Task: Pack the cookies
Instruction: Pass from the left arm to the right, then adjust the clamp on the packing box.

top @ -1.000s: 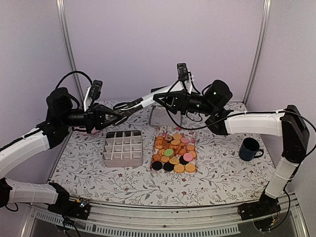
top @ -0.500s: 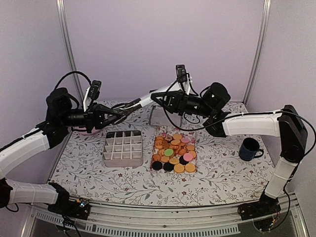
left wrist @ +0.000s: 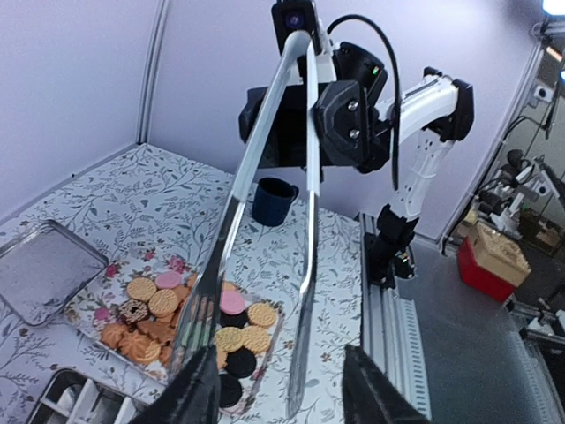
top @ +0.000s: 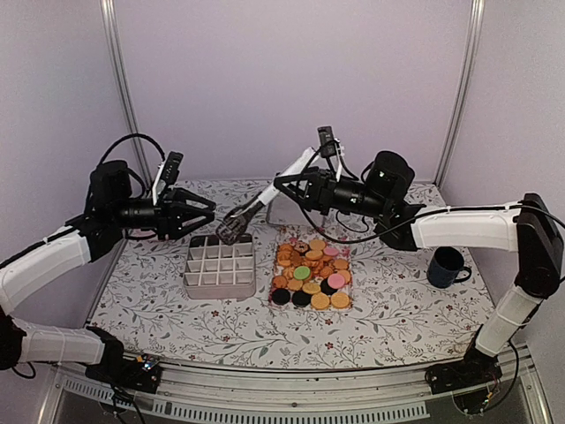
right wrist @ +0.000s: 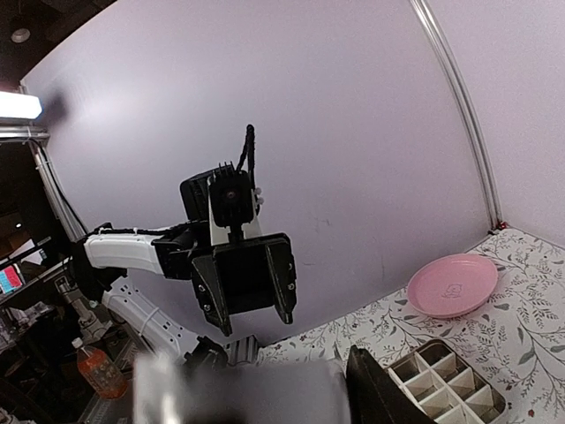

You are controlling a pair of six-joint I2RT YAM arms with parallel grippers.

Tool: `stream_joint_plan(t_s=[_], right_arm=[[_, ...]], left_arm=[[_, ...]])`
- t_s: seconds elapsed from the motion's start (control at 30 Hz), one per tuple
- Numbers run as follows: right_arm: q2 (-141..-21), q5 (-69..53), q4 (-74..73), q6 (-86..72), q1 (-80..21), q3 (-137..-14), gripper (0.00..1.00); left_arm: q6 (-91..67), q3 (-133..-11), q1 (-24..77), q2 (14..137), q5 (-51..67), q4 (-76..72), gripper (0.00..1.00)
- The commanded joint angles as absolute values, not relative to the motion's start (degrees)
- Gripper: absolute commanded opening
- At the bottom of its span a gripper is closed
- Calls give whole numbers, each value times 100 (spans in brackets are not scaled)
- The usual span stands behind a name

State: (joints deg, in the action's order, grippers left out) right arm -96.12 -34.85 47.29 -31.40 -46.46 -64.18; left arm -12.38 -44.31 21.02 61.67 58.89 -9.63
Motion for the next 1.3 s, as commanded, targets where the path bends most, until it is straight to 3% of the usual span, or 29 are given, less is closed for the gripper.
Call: stream_joint_plan(t_s=[0.0, 0.1, 0.2, 0.37, 0.73, 0.87, 1.27], right_arm=[[-9044, -2852, 3958, -2556, -4555, -6253, 46], [-8700, -2570, 3415, -2126, -4482, -6087, 46], [-8413, -2317, 3072, -1838, -4411, -5892, 46], [-8294, -2029, 2592, -1549, -4377, -5763, 40], [-8830, -2220, 2337, -1539, -4399, -6213, 39], [-8920, -1955, 2256, -1601, -4403, -6331, 45], [-9994, -1946, 2170, -1671, -4410, -7310, 45]], left_arm=[[-43, -5090, 1660, 6534, 5740, 909, 59], [1046, -5817, 1395, 7021, 5361, 2666, 67], [1840, -6427, 1183, 7568, 4773, 3880, 68], [2228, -6893, 883, 8308, 4186, 4706, 68], [1654, -6436, 1041, 8169, 4768, 3466, 73], [1439, -6548, 1187, 8325, 4852, 3260, 75], [289, -7271, 1613, 9004, 4837, 1842, 79]])
